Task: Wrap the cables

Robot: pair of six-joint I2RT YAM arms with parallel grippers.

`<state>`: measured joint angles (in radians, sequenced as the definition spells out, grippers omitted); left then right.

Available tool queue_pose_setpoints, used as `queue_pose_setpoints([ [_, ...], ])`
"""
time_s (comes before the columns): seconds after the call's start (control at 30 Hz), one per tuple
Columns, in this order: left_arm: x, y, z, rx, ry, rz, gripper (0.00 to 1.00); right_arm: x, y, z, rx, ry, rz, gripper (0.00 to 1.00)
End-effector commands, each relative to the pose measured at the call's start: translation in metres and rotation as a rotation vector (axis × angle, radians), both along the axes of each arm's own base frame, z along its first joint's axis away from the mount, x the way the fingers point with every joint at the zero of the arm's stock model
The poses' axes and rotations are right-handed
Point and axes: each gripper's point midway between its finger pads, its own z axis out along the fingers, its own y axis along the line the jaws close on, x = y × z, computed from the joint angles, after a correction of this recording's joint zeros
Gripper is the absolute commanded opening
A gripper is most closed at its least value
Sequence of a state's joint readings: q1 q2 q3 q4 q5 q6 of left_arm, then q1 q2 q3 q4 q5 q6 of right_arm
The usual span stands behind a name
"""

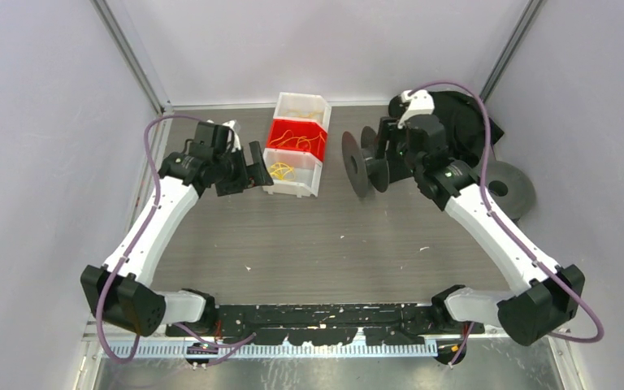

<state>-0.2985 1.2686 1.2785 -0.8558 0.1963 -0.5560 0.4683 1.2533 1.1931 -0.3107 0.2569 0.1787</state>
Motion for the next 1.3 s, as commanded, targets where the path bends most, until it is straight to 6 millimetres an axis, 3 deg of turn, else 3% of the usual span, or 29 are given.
queue_pose_setpoints([
  [0.0, 0.013, -0.013, 0.007, 0.183, -0.065, -0.092, 0.88, -0.015, -0.026, 0.033, 0.077, -0.058, -0.081, 0.69],
  [0.17, 0.053, -0.039, -0.016, 0.358, -0.075, -0.162, 0.84, -0.030, -0.038, 0.046, 0.109, -0.068, -0.114, 0.70],
  [0.3, 0.082, -0.049, -0.037, 0.414, -0.067, -0.170, 0.81, -0.042, -0.048, 0.053, 0.117, -0.070, -0.145, 0.70],
  [0.43, 0.108, -0.055, -0.046, 0.449, -0.125, -0.173, 0.78, -0.053, -0.055, 0.051, 0.117, -0.054, -0.164, 0.71],
  [0.6, 0.123, -0.066, -0.069, 0.468, -0.104, -0.229, 0.70, -0.060, -0.060, 0.045, 0.119, -0.041, -0.175, 0.71],
  [0.83, 0.136, -0.070, -0.095, 0.501, -0.080, -0.239, 0.45, -0.061, -0.060, 0.038, 0.121, -0.024, -0.184, 0.71],
  [0.93, 0.140, -0.070, -0.098, 0.514, -0.075, -0.241, 0.38, -0.056, -0.058, 0.026, 0.105, 0.016, -0.184, 0.75],
  [1.07, 0.140, -0.070, -0.082, 0.520, -0.081, -0.248, 0.04, -0.045, -0.050, -0.002, 0.076, 0.142, -0.159, 0.77],
  [1.17, 0.135, -0.068, -0.044, 0.499, -0.121, -0.246, 0.01, -0.037, -0.040, -0.012, 0.087, 0.193, -0.122, 0.78],
  [1.27, 0.126, -0.066, 0.010, 0.451, -0.209, -0.238, 0.01, -0.027, -0.035, -0.022, 0.089, 0.233, -0.105, 0.78],
])
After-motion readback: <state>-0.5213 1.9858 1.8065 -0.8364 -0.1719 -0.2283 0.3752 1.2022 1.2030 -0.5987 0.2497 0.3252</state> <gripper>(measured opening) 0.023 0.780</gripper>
